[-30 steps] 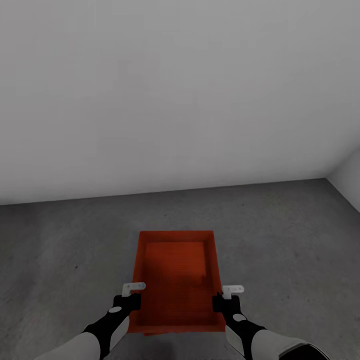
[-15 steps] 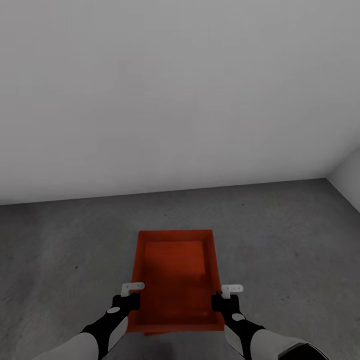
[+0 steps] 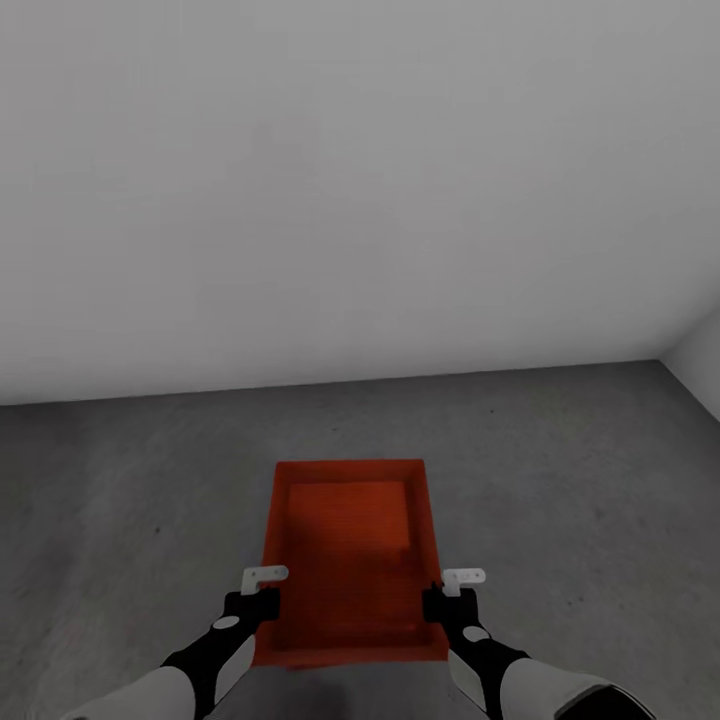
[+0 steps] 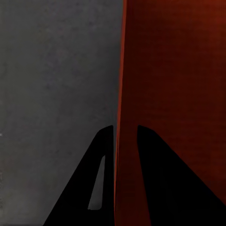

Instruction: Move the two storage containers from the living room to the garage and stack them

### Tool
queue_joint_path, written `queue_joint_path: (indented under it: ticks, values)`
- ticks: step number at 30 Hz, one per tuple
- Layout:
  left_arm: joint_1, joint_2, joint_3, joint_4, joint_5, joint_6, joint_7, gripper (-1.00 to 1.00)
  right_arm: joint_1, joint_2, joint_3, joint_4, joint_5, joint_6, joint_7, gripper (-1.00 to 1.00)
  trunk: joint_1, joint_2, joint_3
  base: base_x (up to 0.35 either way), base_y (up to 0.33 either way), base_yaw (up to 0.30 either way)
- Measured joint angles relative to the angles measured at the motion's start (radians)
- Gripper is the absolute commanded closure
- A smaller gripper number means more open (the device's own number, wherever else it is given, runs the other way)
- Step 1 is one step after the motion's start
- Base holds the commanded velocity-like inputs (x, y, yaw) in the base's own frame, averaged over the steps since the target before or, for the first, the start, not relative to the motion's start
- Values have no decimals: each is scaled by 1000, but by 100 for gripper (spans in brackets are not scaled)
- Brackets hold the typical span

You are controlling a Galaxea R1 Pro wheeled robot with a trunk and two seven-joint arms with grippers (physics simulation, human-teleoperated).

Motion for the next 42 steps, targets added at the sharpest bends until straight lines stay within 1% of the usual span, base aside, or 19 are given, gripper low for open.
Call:
queue_joint_path:
  ticks: [9,13,14,15,25,42]
  values:
    - [0,8,-70,-1,71,0,4,100,0,3,49,5,-51,0,0,100,0,0,0,0,0,263]
    - [0,12,-97,-2,99,-1,5,100,0,5,88,6,-90,-1,-1,100,0,0,0,0,0,270]
    - [0,-13,106,-6,-120,20,1,100,0,-2,-47,5,37,0,1,100,0,0,0,0,0,215]
    - [0,-14,122,-6,-137,23,-2,100,0,-3,-62,5,54,3,2,100,0,0,0,0,0,181]
    - [0,-18,124,-5,-138,24,1,100,0,-7,-73,3,67,5,6,100,0,0,0,0,0,22]
    - [0,-18,125,-5,-138,23,1,100,0,-7,-72,1,66,5,6,100,0,0,0,0,0,0]
